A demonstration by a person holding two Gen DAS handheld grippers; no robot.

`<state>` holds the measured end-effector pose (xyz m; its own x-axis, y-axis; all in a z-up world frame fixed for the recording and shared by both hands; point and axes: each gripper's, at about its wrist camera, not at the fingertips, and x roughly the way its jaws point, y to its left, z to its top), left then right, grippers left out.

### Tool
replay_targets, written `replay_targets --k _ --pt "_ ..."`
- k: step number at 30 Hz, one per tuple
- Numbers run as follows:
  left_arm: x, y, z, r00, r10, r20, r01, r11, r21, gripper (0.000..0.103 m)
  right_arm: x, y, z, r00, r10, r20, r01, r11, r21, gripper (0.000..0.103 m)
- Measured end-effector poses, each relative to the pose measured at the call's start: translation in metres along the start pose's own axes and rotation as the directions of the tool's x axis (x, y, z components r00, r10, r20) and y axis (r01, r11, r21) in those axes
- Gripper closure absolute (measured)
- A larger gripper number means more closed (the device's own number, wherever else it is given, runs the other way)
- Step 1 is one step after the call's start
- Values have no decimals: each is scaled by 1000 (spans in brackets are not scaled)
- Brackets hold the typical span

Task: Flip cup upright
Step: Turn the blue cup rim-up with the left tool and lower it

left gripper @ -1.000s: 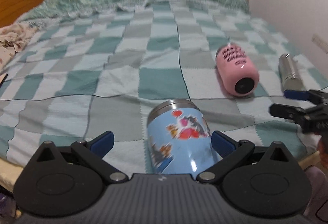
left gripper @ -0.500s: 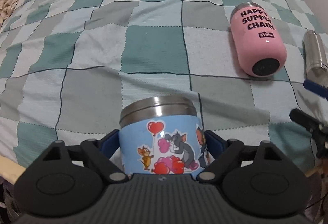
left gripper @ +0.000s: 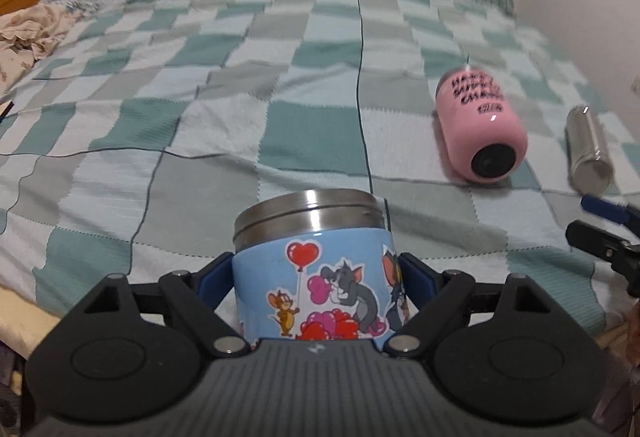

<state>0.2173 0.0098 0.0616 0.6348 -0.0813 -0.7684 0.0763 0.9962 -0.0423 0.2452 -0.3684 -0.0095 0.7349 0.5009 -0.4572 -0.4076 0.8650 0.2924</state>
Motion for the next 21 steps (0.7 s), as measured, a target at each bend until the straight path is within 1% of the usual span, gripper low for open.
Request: replay_targets --k 3,6,9,11,14,16,17,20,21 --pt "-12 4 -10 998 -20 67 21 1000 -11 16 -5 4 -3 1000 -11 14 11 999 36 0" --pt "-23 5 -19 992 -36 122 36 999 5 16 -10 9 -5 999 -18 28 16 998 63 0" --pt "-37 6 -29 981 -36 189 33 999 20 16 -15 16 -6 999 -21 40 18 997 81 0" --pt "-48 8 -39 970 -31 242 28 999 15 16 -18 21 -6 999 -24 46 20 996 88 0" --pt "-62 10 -53 945 0 326 -2 1000 8 17 -20 28 -8 998 -29 51 24 995 98 0" --pt "-70 11 -54 927 12 375 -18 1000 12 17 -21 32 -9 998 -32 52 27 994 103 0" --pt "-73 11 -52 916 19 401 -27 1000 15 17 -21 34 -9 998 -34 52 28 994 105 0" --pt "-81 14 -38 869 61 491 -79 997 15 17 -21 41 -10 998 -37 53 31 994 107 0" --pt "-80 14 -33 858 77 508 -98 995 15 17 -21 43 -10 998 -36 55 30 994 106 0"
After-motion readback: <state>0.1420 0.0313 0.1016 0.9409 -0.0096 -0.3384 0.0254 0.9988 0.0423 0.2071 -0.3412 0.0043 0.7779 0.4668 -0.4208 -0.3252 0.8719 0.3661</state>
